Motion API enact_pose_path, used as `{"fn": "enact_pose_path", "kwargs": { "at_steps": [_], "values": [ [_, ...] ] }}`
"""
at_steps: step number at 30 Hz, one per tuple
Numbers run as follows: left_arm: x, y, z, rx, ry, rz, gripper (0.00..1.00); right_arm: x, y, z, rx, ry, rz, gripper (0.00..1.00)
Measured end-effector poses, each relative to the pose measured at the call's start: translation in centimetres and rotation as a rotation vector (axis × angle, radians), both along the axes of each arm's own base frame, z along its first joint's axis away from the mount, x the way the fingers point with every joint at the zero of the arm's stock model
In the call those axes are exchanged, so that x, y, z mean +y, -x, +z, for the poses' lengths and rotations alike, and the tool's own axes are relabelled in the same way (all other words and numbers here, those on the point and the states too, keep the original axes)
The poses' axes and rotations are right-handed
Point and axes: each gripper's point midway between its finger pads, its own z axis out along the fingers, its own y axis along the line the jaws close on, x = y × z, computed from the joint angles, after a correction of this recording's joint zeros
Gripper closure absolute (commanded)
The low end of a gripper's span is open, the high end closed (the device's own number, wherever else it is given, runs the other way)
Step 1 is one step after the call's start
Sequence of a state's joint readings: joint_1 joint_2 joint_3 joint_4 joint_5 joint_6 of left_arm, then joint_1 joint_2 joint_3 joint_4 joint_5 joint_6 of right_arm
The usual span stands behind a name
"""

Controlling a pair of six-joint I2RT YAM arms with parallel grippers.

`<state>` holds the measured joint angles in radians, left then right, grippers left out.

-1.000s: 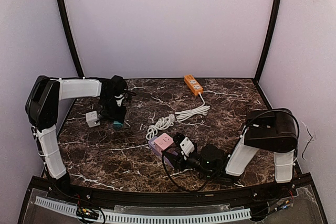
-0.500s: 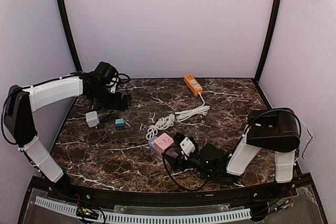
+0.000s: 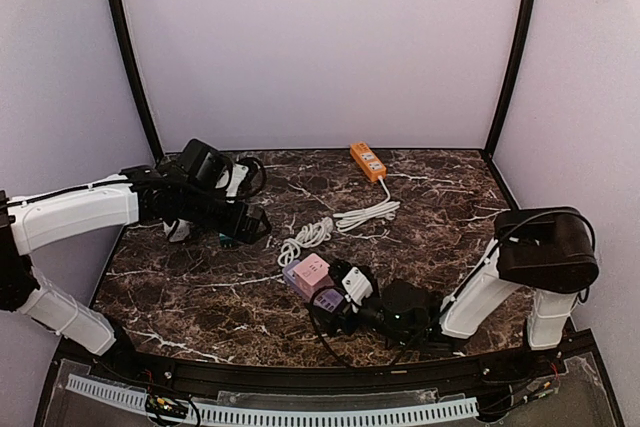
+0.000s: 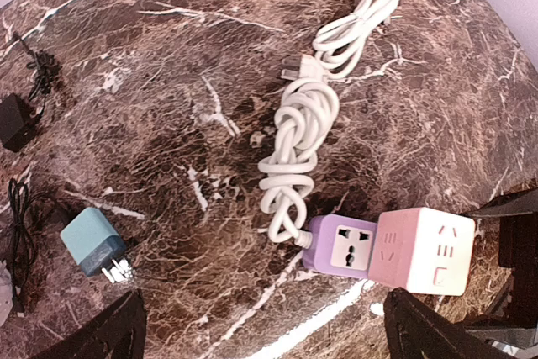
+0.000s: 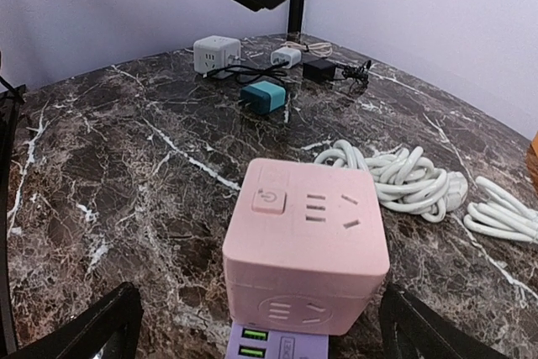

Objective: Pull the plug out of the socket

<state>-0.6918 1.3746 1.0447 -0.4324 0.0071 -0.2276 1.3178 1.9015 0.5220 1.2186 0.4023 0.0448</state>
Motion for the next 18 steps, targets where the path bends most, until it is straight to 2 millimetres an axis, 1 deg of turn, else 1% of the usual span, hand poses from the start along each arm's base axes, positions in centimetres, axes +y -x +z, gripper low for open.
{"fn": "enact_pose_path", "kwargs": {
  "at_steps": [5,9,11,15,18],
  "values": [
    [-2.5,2.6,-0.2,-0.010,0.044,-0.125,0.02,-0.3,0.8,-1.6,0.058,0.029,-0.011,0.05],
    [-4.5,4.5,-0.7,-0.010,0.062,-0.217,0.03,0.2,1.3,-3.5,0.085,0.067,-0.017,0.05],
    [-5.4,5.1,-0.8,-0.014,0.068,-0.248,0.03,0.1,1.3,-4.5,0.090,0.090,-0.030,0.05],
    [-7.0,5.7,-1.1,-0.027,0.079,-0.289,0.03,-0.4,1.0,-5.1,0.096,0.101,-0.069,0.05],
    [-7.9,6.0,-1.7,-0.026,0.077,-0.308,0.03,-0.9,0.7,-5.4,0.092,0.109,-0.094,0.04]
  ]
}}
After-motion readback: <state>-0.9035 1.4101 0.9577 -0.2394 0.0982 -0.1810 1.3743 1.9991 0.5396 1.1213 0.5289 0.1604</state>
